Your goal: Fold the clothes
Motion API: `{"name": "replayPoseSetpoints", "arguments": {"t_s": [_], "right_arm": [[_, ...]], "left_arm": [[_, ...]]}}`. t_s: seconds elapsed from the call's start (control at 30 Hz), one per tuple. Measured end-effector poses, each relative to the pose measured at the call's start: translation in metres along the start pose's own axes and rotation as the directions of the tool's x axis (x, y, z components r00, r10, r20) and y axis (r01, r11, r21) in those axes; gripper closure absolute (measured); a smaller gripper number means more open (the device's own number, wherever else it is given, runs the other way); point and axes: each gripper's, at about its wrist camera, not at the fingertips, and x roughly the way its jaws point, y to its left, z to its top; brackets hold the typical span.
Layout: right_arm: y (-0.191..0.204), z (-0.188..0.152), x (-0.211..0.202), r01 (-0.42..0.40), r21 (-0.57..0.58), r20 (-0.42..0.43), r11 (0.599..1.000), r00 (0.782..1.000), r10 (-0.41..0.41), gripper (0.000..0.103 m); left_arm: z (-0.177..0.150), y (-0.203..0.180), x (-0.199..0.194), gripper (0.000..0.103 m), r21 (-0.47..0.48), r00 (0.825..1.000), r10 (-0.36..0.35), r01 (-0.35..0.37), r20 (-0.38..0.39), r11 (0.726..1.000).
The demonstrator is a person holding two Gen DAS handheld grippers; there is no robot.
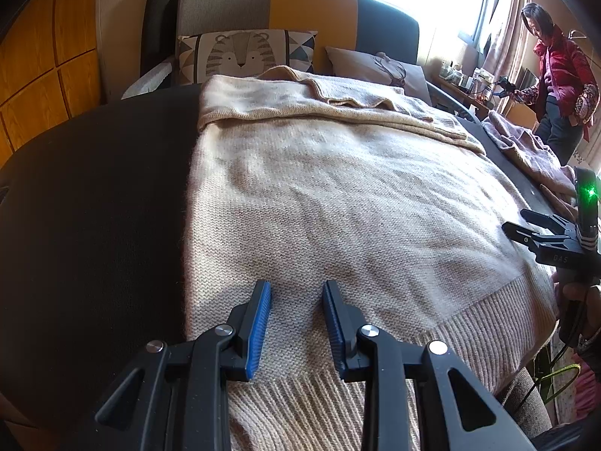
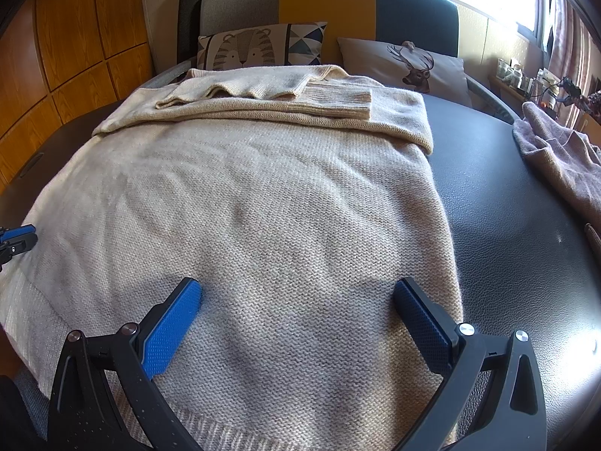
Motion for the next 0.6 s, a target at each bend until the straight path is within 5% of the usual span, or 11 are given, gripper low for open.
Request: {"name": "replayPoseSetpoints", "arguments": {"t_s": [0.6], "right_arm": [[-0.0019, -0.0002, -0.0003, 0.002, 0.003, -0.005, 1.0, 1.0, -0.002, 0.0]], "left_arm": [[0.0001, -0.0012, 0.0002, 0.074, 0.007, 1.0, 0.015, -0.015, 0.0, 1.0]]}}
